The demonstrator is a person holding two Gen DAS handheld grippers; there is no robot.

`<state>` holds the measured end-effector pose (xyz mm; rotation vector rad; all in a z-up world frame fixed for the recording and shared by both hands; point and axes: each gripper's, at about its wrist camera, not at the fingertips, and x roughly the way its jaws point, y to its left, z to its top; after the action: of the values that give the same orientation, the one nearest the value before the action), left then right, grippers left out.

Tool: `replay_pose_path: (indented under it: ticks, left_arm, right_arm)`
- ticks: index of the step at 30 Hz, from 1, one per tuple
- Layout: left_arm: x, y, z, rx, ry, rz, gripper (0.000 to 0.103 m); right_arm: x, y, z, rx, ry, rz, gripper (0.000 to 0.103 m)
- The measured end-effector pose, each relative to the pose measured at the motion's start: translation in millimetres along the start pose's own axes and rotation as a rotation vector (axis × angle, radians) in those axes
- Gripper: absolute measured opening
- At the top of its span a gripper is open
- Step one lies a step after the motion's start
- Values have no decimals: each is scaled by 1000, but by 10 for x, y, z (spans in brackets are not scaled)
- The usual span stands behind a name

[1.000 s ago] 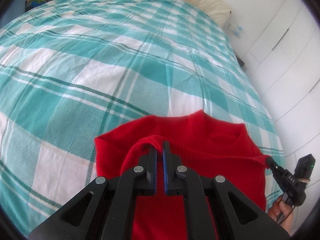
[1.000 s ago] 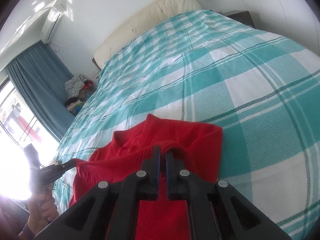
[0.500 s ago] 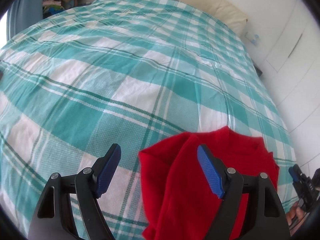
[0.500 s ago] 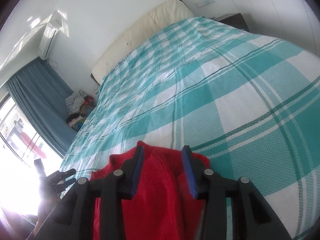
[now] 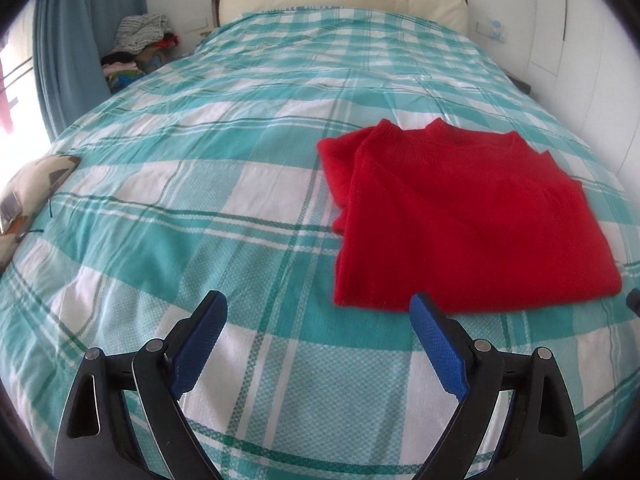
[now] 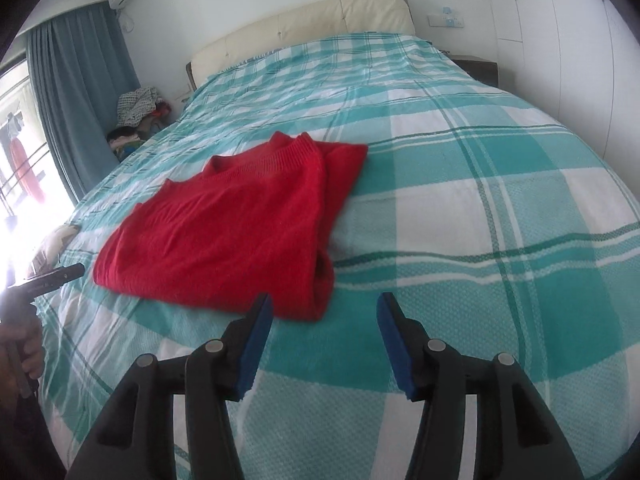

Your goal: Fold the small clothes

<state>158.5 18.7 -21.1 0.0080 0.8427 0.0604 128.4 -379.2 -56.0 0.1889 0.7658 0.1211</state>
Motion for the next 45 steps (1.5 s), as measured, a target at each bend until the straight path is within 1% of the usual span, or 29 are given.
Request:
replay_pose_path:
  ticks: [2, 3, 5, 7, 9, 15, 20, 32, 45]
  left_arm:
    - [43, -3, -54, 1, -8, 18, 94]
    - [72, 3, -78, -2, -7, 24, 94]
    - [112, 24, -117, -10, -4, 27, 94]
    - [157, 32, -133, -15, 6, 24, 94]
    - [178, 41, -137, -20, 13, 23, 94]
    - [179, 11, -169, -16, 5, 32, 94]
    - [243, -2, -213, -13, 21, 51, 94]
    - [275, 88, -232, -58, 44, 32, 94]
    - [272, 79, -228, -53, 44, 34, 94]
  right_arm:
    - [6, 27, -32, -10, -3, -8, 55]
    - [16, 56, -44, -29, -6, -27, 56]
    - [72, 103, -72, -63, -4, -55, 57]
    - [172, 114, -107, -79, 19, -73, 57]
    - [235, 107, -141, -86, 24, -85, 58]
    - [234, 117, -161, -87, 16, -94, 63]
    - [248, 150, -166, -96, 20, -102, 66]
    - [257, 128, -157, -88, 23, -100, 68]
    - [263, 110, -156, -86, 23, -104, 70]
